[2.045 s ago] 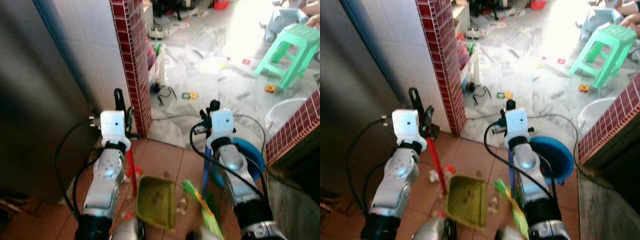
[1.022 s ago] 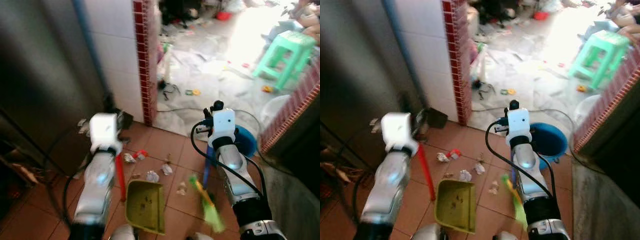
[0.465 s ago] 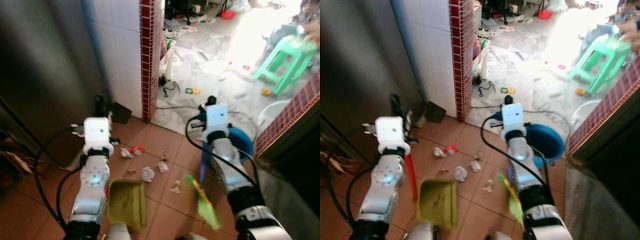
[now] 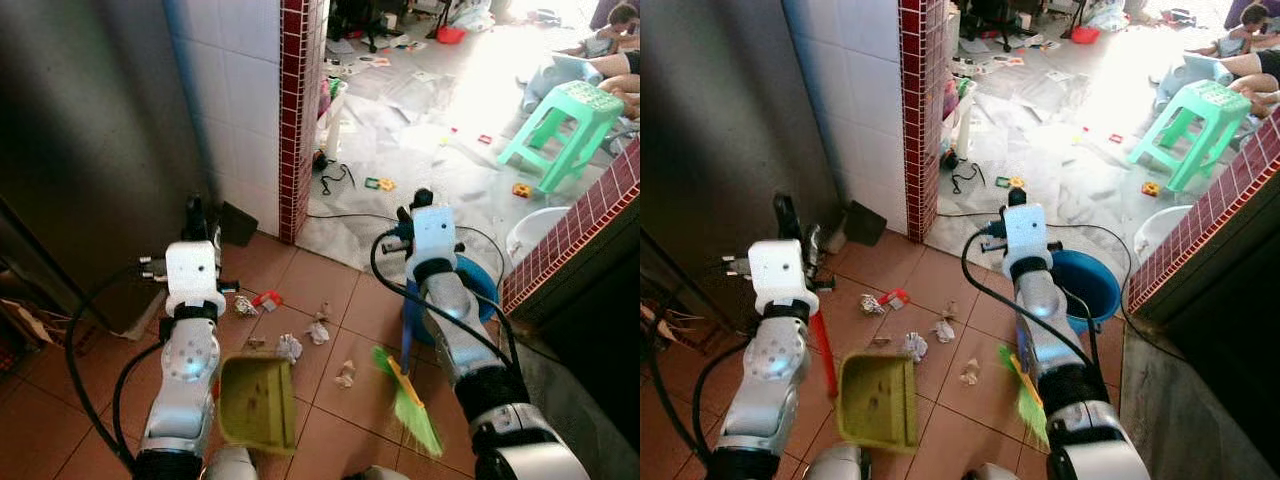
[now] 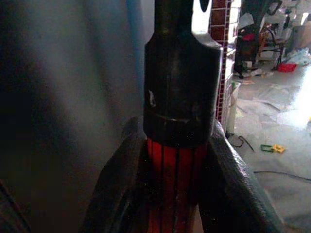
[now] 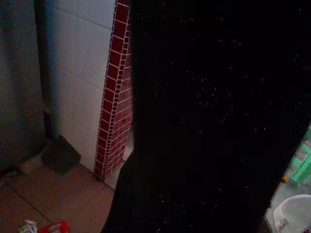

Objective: Sweep floor

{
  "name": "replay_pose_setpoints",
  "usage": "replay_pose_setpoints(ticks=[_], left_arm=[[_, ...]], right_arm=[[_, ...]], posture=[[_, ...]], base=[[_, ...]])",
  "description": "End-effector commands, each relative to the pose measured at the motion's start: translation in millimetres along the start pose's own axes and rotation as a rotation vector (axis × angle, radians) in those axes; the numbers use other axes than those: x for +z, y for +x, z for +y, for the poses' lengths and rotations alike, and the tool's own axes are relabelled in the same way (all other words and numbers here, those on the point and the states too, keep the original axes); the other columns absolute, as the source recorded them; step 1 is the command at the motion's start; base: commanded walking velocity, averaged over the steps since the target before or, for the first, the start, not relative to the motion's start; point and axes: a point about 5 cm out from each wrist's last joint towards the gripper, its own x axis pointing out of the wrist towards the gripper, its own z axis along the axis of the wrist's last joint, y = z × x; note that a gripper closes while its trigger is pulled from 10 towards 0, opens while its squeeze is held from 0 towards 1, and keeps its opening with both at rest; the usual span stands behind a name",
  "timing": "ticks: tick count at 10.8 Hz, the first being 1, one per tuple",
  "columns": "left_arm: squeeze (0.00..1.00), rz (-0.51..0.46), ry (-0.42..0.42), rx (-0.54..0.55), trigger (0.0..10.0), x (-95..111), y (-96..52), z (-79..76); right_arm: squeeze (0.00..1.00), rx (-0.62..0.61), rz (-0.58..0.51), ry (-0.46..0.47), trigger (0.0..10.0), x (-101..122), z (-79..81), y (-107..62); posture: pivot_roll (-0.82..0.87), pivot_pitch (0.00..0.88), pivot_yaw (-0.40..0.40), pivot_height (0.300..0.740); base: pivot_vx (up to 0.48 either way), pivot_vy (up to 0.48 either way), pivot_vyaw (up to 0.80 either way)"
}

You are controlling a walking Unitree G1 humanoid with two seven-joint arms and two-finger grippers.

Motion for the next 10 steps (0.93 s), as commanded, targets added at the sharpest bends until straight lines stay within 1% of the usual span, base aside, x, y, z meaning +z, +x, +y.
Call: replay_pose_setpoints(ticks=[1, 2, 3, 4, 5, 6, 7, 8, 9, 10], left_arm=[[0.0, -0.059, -0.002, -0.01, 10.0, 13, 4.3, -4.5], [0.0, -0.055, -0.02, -0.009, 10.0, 19, 9.5, -6.0], [0.0, -0.087, -0.029, -0.06, 10.0, 33, 14.6, -9.8], [0.0, -0.068, -0.052, -0.063, 10.0, 30, 13.4, -7.5], [0.0, -0.038, -0.055, -0.031, 10.0, 22, 9.5, -2.8], [0.0, -0.034, -0.037, -0.015, 10.0, 21, 6.6, -0.3], [0.0, -0.018, -0.026, 0.043, 10.0, 20, 4.4, 7.5], [0.0, -0.019, -0.049, 0.044, 10.0, 22, 6.4, 11.0], [0.0, -0.026, -0.054, 0.048, 10.0, 23, 11.8, 13.0], [0.0, -0.027, -0.07, 0.063, 10.0, 25, 14.3, 14.3]], right_arm=[[0.0, -0.038, 0.005, -0.019, 10.0, -2, -9.7, -2.8], [0.0, -0.06, 0.026, -0.006, 10.0, -5, -13.3, -1.3], [0.0, -0.082, 0.002, -0.001, 10.0, 3, -17.1, 1.0], [0.0, -0.099, 0.003, 0.008, 10.0, 1, -17.4, -3.0], [0.0, -0.116, 0.011, 0.028, 10.0, 0, -17.7, -9.4], [0.0, -0.103, -0.008, 0.031, 10.0, 5, -16.8, -14.2], [0.0, -0.104, -0.004, 0.048, 10.0, 4, -17.7, -18.4], [0.0, -0.107, -0.001, 0.051, 10.0, 6, -16.6, -16.5], [0.0, -0.105, -0.004, 0.063, 10.0, 9, -14.3, -12.3], [0.0, -0.099, -0.021, 0.054, 10.0, 15, -14.1, -10.3]], posture=[[0.1, 0.0, -0.085, 0.74], [0.08, 0.0, -0.067, 0.74], [0.08, 0.0, -0.047, 0.74], [0.06, 0.01, -0.037, 0.74], [0.04, 0.013, -0.037, 0.74], [0.04, 0.027, -0.039, 0.74], [0.04, 0.027, -0.046, 0.74], [0.04, 0.038, -0.047, 0.74], [0.04, 0.049, -0.045, 0.74], [0.03, 0.054, -0.044, 0.74]], base=[[0.0, 0.0, 0.68], [0.0, 0.0, 0.8], [0.0, 0.0, 0.73], [0.0, 0.0, 0.44], [0.0, 0.0, 0.0], [0.0, 0.0, 0.0], [0.0, 0.0, 0.0], [0.0, 0.0, 0.0], [0.0, 0.0, 0.0], [0.0, 0.0, 0.0]])
